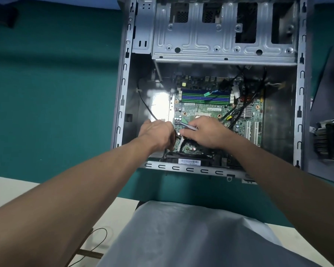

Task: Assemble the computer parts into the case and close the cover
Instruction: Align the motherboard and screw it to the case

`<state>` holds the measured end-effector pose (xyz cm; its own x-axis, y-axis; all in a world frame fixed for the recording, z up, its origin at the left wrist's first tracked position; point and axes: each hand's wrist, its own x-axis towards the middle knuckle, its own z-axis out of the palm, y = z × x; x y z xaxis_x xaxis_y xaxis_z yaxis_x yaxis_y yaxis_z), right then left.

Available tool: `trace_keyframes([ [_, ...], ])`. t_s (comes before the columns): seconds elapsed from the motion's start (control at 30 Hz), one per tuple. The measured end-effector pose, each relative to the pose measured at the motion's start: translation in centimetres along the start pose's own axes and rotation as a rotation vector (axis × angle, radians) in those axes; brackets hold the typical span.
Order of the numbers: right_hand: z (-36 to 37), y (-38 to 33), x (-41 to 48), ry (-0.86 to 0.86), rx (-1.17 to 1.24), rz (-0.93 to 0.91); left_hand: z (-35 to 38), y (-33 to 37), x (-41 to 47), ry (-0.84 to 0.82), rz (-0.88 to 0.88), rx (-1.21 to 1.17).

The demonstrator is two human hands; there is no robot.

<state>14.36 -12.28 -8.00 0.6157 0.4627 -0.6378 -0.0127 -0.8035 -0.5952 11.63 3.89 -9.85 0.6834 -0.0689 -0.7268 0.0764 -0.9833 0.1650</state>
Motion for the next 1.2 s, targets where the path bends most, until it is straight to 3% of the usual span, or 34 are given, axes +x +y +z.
trace_keyframes([
  [0.3, -2.6, -0.8, -2.0, -0.156, -0.135, -0.107, 0.0, -0.2, 0.1, 0.015, -0.005, -0.049],
  [0.53, -1.7, -2.5, -1.6, 0.098, -0.086, -0.194, -0.3, 0.0, 0.5, 0.048, 0.014, 0.004],
  [0.83, -0.2, -2.9, -0.8, 0.074, -0.201, -0.217, -0.8, -0.1, 0.2, -0.012, 0.015, -0.007],
  [1.03, -0.2, -2.8, -0.8, 0.046, -0.225, -0.210, -0.9, 0.7, -0.3, 0.019, 0.097, 0.128],
  [1.2, 0.2, -2.7, -0.8, 0.049, -0.213, -0.190, -0.6, 0.3, 0.0, 0.041, 0.078, 0.090],
])
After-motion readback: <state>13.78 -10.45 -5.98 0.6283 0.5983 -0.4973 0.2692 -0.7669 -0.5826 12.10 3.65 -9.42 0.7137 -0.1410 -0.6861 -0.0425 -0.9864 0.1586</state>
